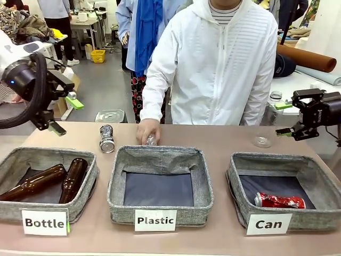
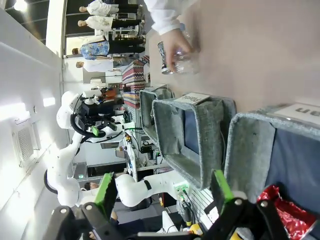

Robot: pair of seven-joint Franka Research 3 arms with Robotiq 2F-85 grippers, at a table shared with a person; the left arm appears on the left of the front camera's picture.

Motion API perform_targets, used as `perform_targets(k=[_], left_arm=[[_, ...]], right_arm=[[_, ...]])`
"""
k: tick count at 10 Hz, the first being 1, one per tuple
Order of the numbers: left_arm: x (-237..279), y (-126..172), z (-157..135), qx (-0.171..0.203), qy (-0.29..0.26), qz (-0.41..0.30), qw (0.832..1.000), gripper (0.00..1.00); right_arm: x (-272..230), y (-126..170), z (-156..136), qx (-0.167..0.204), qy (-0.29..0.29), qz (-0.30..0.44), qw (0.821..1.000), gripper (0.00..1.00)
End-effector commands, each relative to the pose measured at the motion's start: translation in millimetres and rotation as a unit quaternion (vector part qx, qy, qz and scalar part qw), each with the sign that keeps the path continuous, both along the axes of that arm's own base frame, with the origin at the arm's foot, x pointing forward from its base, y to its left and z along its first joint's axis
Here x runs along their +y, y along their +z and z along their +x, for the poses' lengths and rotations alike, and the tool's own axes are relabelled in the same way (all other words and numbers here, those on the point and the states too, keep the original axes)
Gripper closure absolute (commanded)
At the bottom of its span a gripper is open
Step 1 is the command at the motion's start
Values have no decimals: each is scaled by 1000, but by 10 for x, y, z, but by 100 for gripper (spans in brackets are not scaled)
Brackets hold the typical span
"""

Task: Sort the can waste into the basket.
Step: Pick up the can waste from the table and place it in the right Fabric basket.

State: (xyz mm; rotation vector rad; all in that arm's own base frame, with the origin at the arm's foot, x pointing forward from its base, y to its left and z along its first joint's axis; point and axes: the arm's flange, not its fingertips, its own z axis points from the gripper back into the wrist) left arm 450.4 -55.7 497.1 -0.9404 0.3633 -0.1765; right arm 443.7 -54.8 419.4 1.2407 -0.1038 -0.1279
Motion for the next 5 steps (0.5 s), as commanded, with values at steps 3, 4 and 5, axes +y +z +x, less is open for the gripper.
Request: perform_targets(k=[3,4,5], left_arm=[[28,21,-14,-1,1,0,1000,0],[73,6,362,-2,106,4,994,0],[400,69,598,88,7,-44,995,0]], right_arm=[[-30,12,5,-10,11,1,1000,0],[-30,12,5,-10,11,1,1000,0],[-30,12,5,-10,11,1,1000,0]])
